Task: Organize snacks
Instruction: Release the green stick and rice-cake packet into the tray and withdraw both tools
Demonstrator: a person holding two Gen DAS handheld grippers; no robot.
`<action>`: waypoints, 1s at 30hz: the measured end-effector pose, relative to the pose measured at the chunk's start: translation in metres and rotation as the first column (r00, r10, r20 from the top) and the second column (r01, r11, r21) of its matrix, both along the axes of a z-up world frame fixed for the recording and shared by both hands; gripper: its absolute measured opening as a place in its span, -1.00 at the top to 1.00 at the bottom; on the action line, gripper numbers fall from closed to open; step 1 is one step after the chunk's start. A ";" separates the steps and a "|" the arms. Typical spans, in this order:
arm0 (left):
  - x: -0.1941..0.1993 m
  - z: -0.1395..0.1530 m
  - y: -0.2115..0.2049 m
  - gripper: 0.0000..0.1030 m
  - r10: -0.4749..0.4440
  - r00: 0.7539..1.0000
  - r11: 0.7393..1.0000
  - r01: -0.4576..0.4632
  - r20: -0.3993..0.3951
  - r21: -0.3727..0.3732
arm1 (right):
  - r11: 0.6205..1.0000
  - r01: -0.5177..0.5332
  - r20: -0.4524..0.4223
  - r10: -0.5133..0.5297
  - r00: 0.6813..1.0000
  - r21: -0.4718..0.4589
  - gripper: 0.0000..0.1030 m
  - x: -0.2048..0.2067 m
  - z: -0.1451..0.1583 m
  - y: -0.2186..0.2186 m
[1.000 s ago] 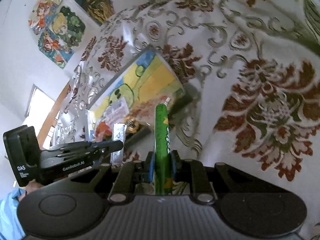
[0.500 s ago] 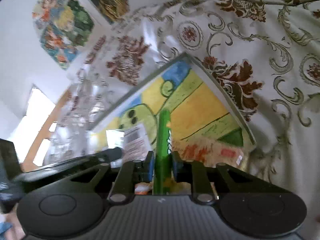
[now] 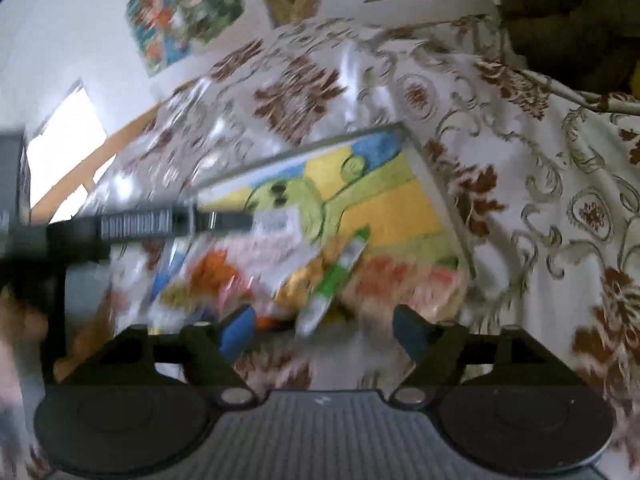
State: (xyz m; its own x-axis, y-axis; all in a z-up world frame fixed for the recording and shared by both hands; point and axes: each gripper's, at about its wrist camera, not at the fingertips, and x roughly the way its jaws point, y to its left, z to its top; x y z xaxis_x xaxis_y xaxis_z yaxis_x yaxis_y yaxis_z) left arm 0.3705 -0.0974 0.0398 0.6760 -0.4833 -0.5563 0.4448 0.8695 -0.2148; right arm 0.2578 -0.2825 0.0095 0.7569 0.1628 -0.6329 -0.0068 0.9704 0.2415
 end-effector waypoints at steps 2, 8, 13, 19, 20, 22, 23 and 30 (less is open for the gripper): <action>-0.015 0.001 0.006 -0.98 0.017 1.000 1.000 -0.017 0.013 0.011 | 1.000 -0.006 -0.018 0.006 1.000 0.000 -0.69 -0.013 -0.005 0.009; -0.049 0.006 0.021 -0.99 0.045 0.998 0.996 -0.048 0.053 0.068 | 1.000 0.023 -0.189 -0.020 0.982 0.013 -0.46 -0.033 -0.033 0.032; -0.065 0.008 0.031 -0.99 0.056 0.997 0.996 -0.060 0.061 0.072 | 0.998 0.010 -0.288 -0.029 0.957 -0.068 -0.06 -0.032 -0.057 0.047; -0.069 0.010 0.037 -0.99 0.071 0.996 0.995 -0.074 0.054 0.066 | 0.987 -0.037 -0.289 -0.010 0.957 -0.158 0.15 -0.027 -0.074 0.069; -0.068 0.010 0.038 -0.99 0.073 0.996 0.995 -0.077 0.055 0.065 | 0.985 -0.044 -0.278 -0.003 0.961 -0.166 0.21 -0.027 -0.073 0.070; -0.068 0.011 0.041 -0.99 0.079 0.995 0.994 -0.083 0.059 0.068 | 0.987 -0.041 -0.227 0.005 0.974 -0.155 0.53 -0.029 -0.059 0.071; -0.068 0.012 0.043 -0.99 0.086 0.994 0.994 -0.090 0.066 0.068 | 0.989 -0.030 -0.191 0.001 0.982 -0.147 0.53 -0.032 -0.048 0.070; -0.058 0.016 0.064 -0.99 0.168 0.984 0.984 -0.171 0.063 0.049 | 0.999 0.033 0.000 -0.033 0.999 -0.026 0.78 -0.020 -0.007 0.049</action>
